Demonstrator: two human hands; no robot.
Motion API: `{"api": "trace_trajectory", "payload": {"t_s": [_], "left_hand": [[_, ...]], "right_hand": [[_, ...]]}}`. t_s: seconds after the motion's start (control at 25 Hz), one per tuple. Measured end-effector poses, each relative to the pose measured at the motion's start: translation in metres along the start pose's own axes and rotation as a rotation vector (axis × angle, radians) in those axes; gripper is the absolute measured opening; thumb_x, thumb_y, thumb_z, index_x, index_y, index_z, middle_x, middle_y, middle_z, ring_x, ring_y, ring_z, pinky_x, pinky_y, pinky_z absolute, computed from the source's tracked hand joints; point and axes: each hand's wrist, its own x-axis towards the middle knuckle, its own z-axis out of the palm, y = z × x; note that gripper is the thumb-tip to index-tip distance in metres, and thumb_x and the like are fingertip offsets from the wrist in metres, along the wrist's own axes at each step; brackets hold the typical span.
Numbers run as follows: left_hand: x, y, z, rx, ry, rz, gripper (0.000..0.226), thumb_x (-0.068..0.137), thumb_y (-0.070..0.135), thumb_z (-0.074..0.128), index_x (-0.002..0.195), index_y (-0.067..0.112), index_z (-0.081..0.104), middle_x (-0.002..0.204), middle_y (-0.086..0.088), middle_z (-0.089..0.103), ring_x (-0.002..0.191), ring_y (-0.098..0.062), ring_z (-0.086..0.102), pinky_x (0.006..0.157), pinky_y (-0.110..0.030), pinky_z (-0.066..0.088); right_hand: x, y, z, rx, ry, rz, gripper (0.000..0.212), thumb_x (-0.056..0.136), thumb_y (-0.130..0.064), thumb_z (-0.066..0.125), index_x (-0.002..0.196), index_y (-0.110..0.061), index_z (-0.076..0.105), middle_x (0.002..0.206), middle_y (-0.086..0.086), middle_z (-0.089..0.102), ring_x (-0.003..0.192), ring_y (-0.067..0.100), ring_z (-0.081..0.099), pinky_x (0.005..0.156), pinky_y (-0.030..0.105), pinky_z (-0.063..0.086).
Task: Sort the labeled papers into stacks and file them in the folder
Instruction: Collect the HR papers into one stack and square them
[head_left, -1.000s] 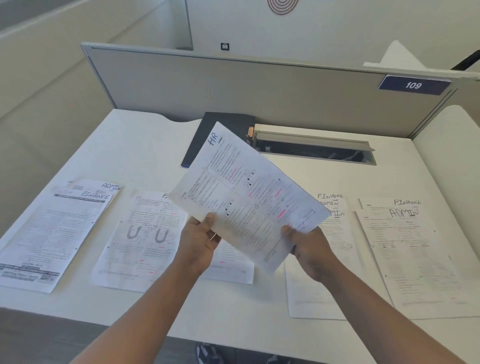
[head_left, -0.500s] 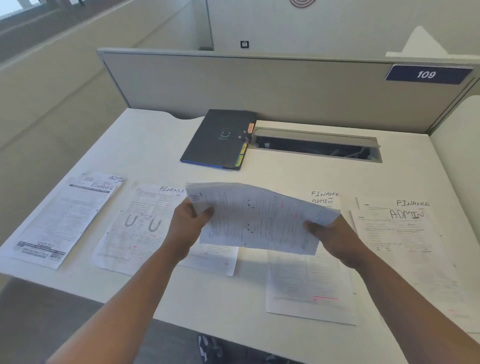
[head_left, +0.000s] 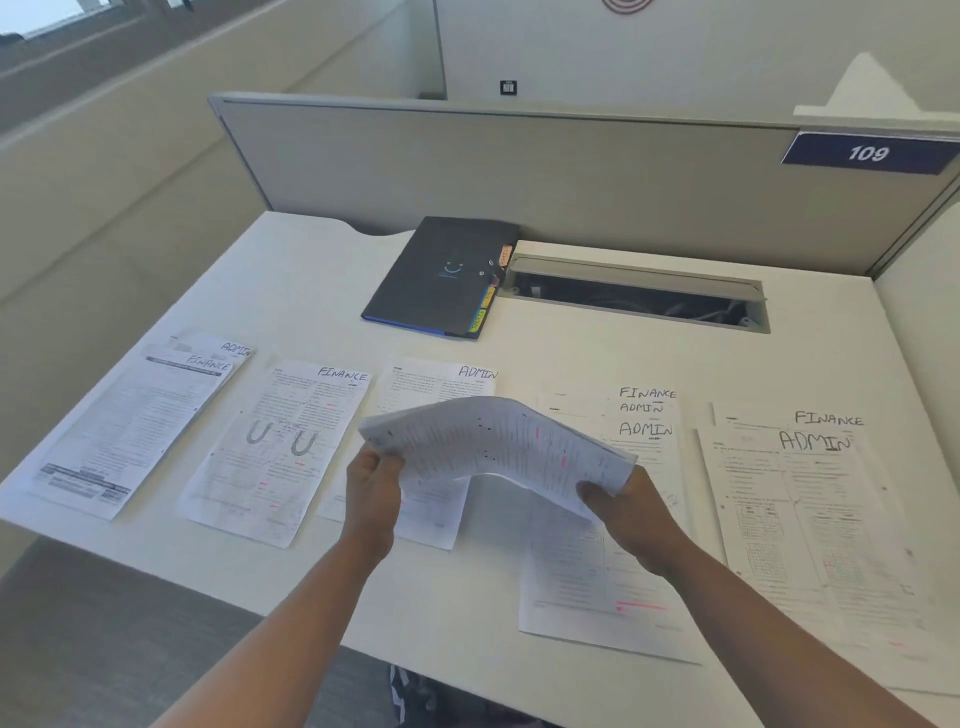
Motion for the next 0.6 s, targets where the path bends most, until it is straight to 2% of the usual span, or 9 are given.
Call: {"api": "trace_trajectory", "payload": {"t_s": [0.08,0.12,0.24,0.44,0.52,0.6], "left_hand": [[0.001,-0.002,0.001,-0.024,0.016,-0.007,0.026,0.076,0.022,0.048,0.092,0.026,0.068,0.085,0.01,0.064,0.086,-0.013,0.055,0.07,-0.029,0.043],[0.002,-0.004,0.001,-0.023,0.017,-0.015,0.027,0.075,0.021,0.048,0.093,0.025,0.068,0.084,0.011,0.065,0.088,-0.015,0.055,0.073,-0.032,0.043],[-0.002,-0.01,0.005,0.028,-0.007,-0.043,0.024,0.081,0.016,0.051,0.094,0.025,0.07,0.08,0.018,0.069,0.09,-0.014,0.057,0.075,-0.031,0.044],[0.001,-0.003,0.003,0.112,-0.072,0.012,0.005,0.097,0.026,0.069,0.1,0.029,0.069,0.091,0.012,0.074,0.09,-0.013,0.065,0.073,-0.033,0.048],[0.01,0.014,-0.001,0.193,-0.047,0.085,0.007,0.102,0.023,0.067,0.099,0.029,0.069,0.086,0.017,0.076,0.086,-0.008,0.068,0.072,-0.031,0.049],[0.02,0.041,-0.007,0.286,-0.043,0.178,0.013,0.102,0.022,0.066,0.095,0.032,0.069,0.086,0.027,0.075,0.079,0.004,0.069,0.07,-0.03,0.05]], "right_hand": [[0.001,0.001,-0.001,-0.014,-0.014,0.016,0.027,0.099,-0.01,0.061,0.104,-0.036,0.068,0.073,-0.018,0.068,0.058,0.001,0.057,0.048,0.018,0.042],[0.001,0.003,0.0,-0.012,-0.028,0.024,0.028,0.099,-0.009,0.06,0.106,-0.035,0.067,0.079,-0.016,0.07,0.064,0.003,0.06,0.05,0.02,0.044],[0.001,0.003,0.0,0.007,-0.066,0.045,0.029,0.1,-0.009,0.059,0.116,-0.032,0.063,0.109,0.004,0.07,0.1,0.021,0.065,0.071,0.028,0.052],[0.004,-0.001,-0.004,0.037,-0.058,0.073,0.029,0.098,-0.006,0.06,0.111,-0.031,0.066,0.113,0.008,0.072,0.107,0.026,0.066,0.089,0.044,0.057],[0.008,-0.008,-0.009,0.074,-0.045,0.068,0.028,0.096,-0.003,0.061,0.108,-0.026,0.07,0.109,0.004,0.075,0.107,0.029,0.069,0.087,0.043,0.059],[0.014,-0.023,-0.015,0.205,-0.003,0.013,0.029,0.094,0.002,0.064,0.11,-0.022,0.07,0.109,0.001,0.078,0.105,0.028,0.073,0.076,0.033,0.063]]}}
